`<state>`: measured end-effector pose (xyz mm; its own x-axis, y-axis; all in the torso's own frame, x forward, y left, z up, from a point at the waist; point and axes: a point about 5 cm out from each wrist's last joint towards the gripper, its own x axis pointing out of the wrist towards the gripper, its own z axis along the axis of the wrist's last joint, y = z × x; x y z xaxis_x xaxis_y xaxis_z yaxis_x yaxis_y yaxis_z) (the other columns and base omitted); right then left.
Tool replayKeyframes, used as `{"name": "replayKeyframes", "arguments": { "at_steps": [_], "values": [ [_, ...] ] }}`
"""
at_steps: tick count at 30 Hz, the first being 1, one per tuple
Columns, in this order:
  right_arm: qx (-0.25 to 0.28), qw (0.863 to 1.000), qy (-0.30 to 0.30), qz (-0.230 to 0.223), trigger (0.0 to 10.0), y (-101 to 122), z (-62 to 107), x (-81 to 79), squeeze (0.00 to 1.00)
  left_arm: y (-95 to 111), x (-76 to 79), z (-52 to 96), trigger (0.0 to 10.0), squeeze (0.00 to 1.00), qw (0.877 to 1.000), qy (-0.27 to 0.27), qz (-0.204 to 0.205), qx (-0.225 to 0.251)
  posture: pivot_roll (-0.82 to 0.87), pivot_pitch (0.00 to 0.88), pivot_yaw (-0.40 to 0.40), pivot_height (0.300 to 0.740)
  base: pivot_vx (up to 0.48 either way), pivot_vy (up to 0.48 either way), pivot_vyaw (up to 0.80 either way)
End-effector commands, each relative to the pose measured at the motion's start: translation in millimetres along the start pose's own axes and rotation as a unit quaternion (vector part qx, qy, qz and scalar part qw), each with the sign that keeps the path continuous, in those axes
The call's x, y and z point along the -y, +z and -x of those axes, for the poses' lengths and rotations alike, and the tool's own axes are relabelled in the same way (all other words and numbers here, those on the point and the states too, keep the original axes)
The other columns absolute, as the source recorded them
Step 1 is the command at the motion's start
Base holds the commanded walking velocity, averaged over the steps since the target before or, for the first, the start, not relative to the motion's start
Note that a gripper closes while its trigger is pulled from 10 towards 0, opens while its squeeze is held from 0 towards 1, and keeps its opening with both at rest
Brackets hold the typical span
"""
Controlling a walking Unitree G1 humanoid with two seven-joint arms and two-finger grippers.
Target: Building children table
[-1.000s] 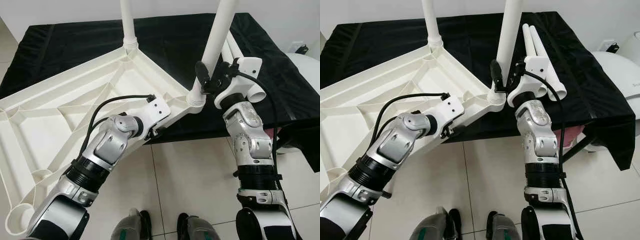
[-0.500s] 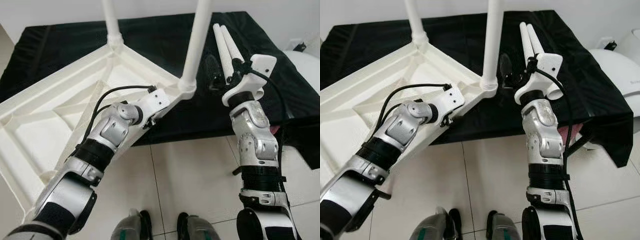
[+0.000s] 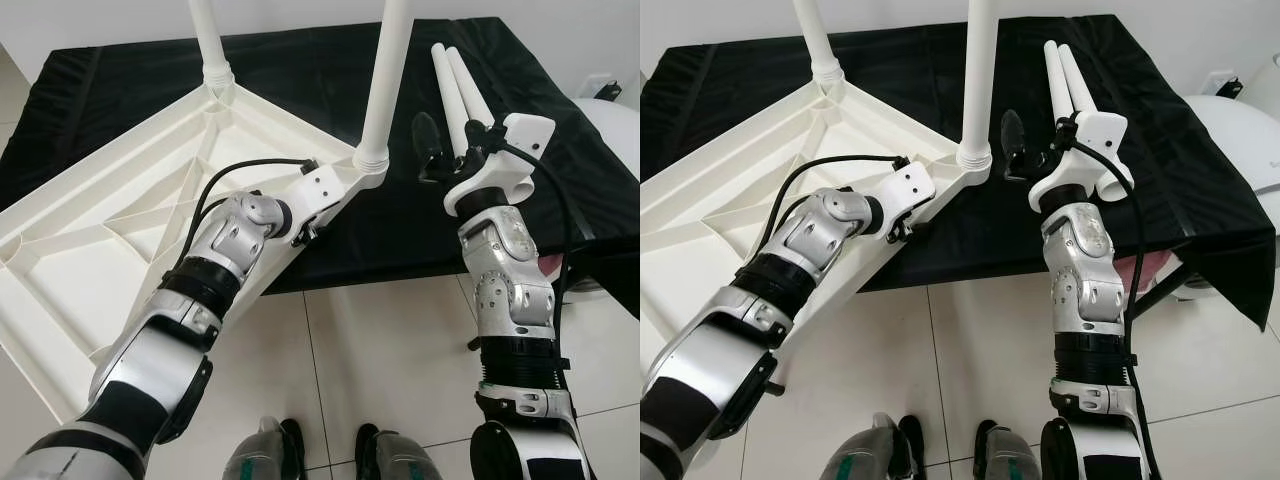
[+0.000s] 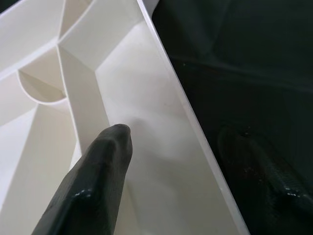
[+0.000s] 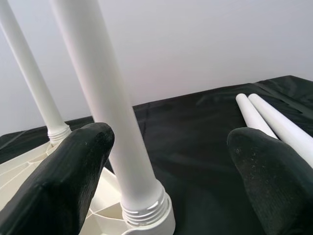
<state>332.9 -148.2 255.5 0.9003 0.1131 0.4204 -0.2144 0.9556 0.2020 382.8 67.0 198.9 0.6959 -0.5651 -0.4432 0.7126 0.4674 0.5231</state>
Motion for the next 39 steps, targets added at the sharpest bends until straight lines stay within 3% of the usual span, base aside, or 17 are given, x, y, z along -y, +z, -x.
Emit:
{"name": "replayKeyframes", "arguments": {
  "at_steps": [1, 3, 4, 5, 6, 7, 8, 9, 10, 11, 15, 21, 29, 32, 36, 39],
  "values": [
    [0.005, 1.000, 0.002, -0.004, 10.0, 0.8, 1.8, -1.3, 0.00, 1.1, -14.0, 1.4, 10.0, 0.00, 0.991, 0.130, 0.011, 0.005, -0.11, 0.144, 0.052, 0.740, 0.000, 0.000, 0.00],
    [0.006, 1.000, 0.001, -0.003, 10.0, 1.1, 2.3, -0.8, 0.00, 2.3, -9.2, 1.0, 10.0, 0.00, 0.993, 0.110, 0.027, 0.012, -0.11, 0.144, 0.054, 0.740, 0.000, 0.000, 0.00],
    [0.005, 1.000, 0.001, -0.003, 10.0, 1.2, 2.6, -0.4, 0.00, 3.0, -5.5, 0.9, 4.7, 0.00, 0.995, 0.095, 0.033, 0.015, -0.11, 0.144, 0.054, 0.740, 0.000, 0.000, 0.00],
    [0.005, 1.000, 0.000, -0.003, 10.0, 1.1, 3.0, -0.3, 0.00, 3.8, -3.6, 0.6, 1.1, 0.00, 0.995, 0.088, 0.036, 0.020, -0.11, 0.143, 0.055, 0.740, 0.000, 0.000, 0.00],
    [0.005, 1.000, 0.000, -0.003, 10.0, 1.1, 3.0, -0.3, 0.00, 3.8, -3.6, 0.6, 1.1, 0.00, 0.995, 0.088, 0.036, 0.020, -0.11, 0.143, 0.055, 0.740, 0.000, 0.000, 0.00],
    [0.004, 1.000, 0.001, -0.003, 10.0, 0.7, 3.3, -0.8, 0.00, 4.6, -2.9, 0.2, 0.0, 0.00, 0.996, 0.084, 0.033, 0.019, -0.11, 0.143, 0.055, 0.740, 0.000, 0.000, 0.00],
    [0.004, 1.000, 0.001, -0.003, 10.0, 0.7, 3.3, -0.8, 0.00, 4.6, -2.9, 0.2, 0.0, 0.00, 0.996, 0.084, 0.033, 0.019, -0.11, 0.143, 0.055, 0.740, 0.000, 0.000, 0.00],
    [0.004, 1.000, 0.001, -0.004, 10.0, 0.4, 3.5, -1.3, 0.00, 5.0, -3.2, -0.4, 5.1, 0.00, 0.996, 0.084, 0.029, 0.019, -0.11, 0.142, 0.056, 0.740, 0.000, 0.000, 0.00],
    [0.004, 1.000, 0.001, -0.005, 10.0, 0.0, 3.6, -1.8, 0.00, 5.5, -3.7, -1.3, 5.1, 0.00, 0.996, 0.085, 0.027, 0.018, -0.11, 0.140, 0.056, 0.740, 0.000, 0.000, 0.00],
    [0.004, 1.000, 0.002, -0.006, 10.0, -0.2, 3.6, -2.4, 0.00, 6.3, -3.9, -2.2, 10.0, 0.00, 0.996, 0.084, 0.024, 0.016, -0.11, 0.141, 0.058, 0.740, 0.000, 0.000, 0.00],
    [0.005, 1.000, 0.001, -0.008, 10.0, -0.3, 3.6, -2.7, 0.00, 8.4, -5.8, -4.6, 10.0, 0.00, 0.995, 0.090, 0.026, 0.016, -0.11, 0.142, 0.061, 0.740, 0.000, 0.000, 0.00],
    [0.007, 1.000, -0.004, -0.006, 10.0, 1.2, 4.5, -0.5, 0.00, 20.0, -11.2, -1.6, 10.0, 0.00, 0.993, 0.090, 0.048, 0.053, -0.11, 0.147, 0.064, 0.740, 0.000, 0.000, 0.00],
    [0.007, 1.000, -0.008, -0.006, 10.0, 1.9, 5.3, 0.5, 0.00, 13.0, -6.4, -2.4, 10.0, 0.00, 0.997, 0.073, 0.027, 0.017, -0.11, 0.158, 0.069, 0.740, 0.000, 0.000, 0.00],
    [0.008, 1.000, -0.008, -0.007, 10.0, 2.0, 5.5, 0.3, 0.00, 14.2, -7.6, -0.9, 10.0, 0.00, 0.997, 0.068, 0.029, 0.023, -0.11, 0.159, 0.070, 0.740, 0.000, 0.000, 0.00],
    [0.009, 1.000, -0.010, -0.006, 10.0, 2.2, 6.0, 0.6, 0.00, 17.7, -13.4, 6.3, 10.0, 0.00, 0.997, 0.056, 0.035, 0.041, -0.11, 0.161, 0.073, 0.740, 0.000, 0.000, 0.00],
    [0.008, 1.000, -0.013, -0.006, 10.0, 1.9, 7.2, 1.7, 0.00, 21.8, -25.9, 24.4, 10.0, 0.00, 0.996, 0.034, 0.052, 0.068, -0.11, 0.165, 0.074, 0.740, 0.000, 0.000, 0.00]
  ]
}}
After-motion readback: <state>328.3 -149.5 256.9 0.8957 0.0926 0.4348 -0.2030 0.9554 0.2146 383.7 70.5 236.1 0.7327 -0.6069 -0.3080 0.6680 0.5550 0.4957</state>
